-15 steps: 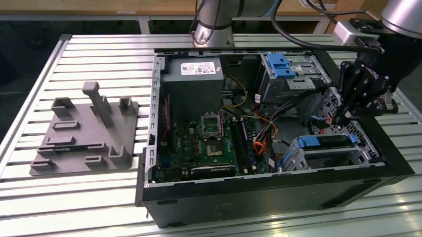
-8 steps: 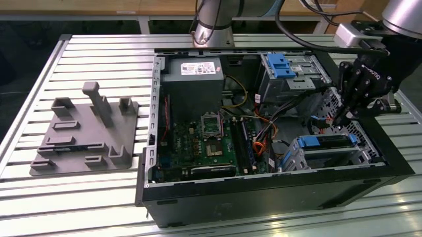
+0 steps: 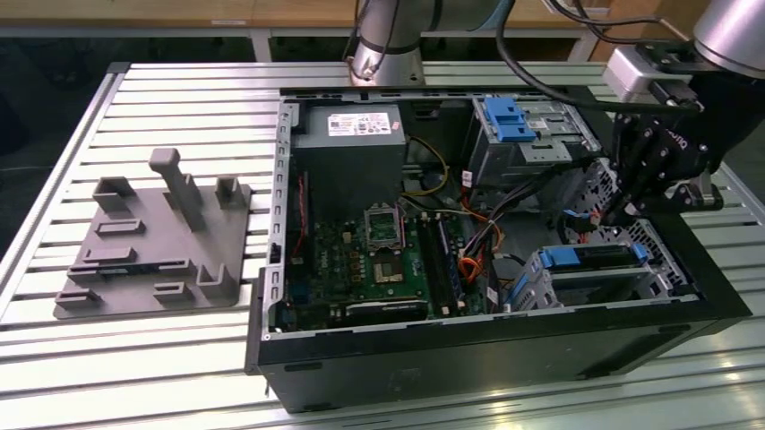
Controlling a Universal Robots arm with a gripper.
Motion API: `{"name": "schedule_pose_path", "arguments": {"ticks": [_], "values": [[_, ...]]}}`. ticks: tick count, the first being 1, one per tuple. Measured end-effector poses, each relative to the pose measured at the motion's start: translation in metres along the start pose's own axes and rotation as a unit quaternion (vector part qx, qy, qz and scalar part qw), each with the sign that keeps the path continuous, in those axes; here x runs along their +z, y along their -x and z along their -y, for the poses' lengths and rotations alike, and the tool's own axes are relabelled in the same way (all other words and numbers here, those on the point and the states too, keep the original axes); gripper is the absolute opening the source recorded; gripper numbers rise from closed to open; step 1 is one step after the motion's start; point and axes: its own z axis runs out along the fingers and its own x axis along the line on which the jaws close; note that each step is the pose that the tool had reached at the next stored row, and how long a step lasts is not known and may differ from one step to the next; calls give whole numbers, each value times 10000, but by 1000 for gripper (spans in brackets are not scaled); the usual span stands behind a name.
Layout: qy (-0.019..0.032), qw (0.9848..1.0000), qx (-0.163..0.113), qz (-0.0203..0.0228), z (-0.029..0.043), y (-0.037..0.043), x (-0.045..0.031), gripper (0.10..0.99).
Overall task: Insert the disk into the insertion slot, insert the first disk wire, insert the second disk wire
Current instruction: 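Insert the first disk wire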
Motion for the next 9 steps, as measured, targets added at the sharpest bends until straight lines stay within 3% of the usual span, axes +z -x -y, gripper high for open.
{"name": "schedule_pose_path", "arguments": {"ticks": [2,9], "values": [[4,9999,-2,109,1,-36,1,165],[29,9999,-3,117,2,-52,3,165]]}}
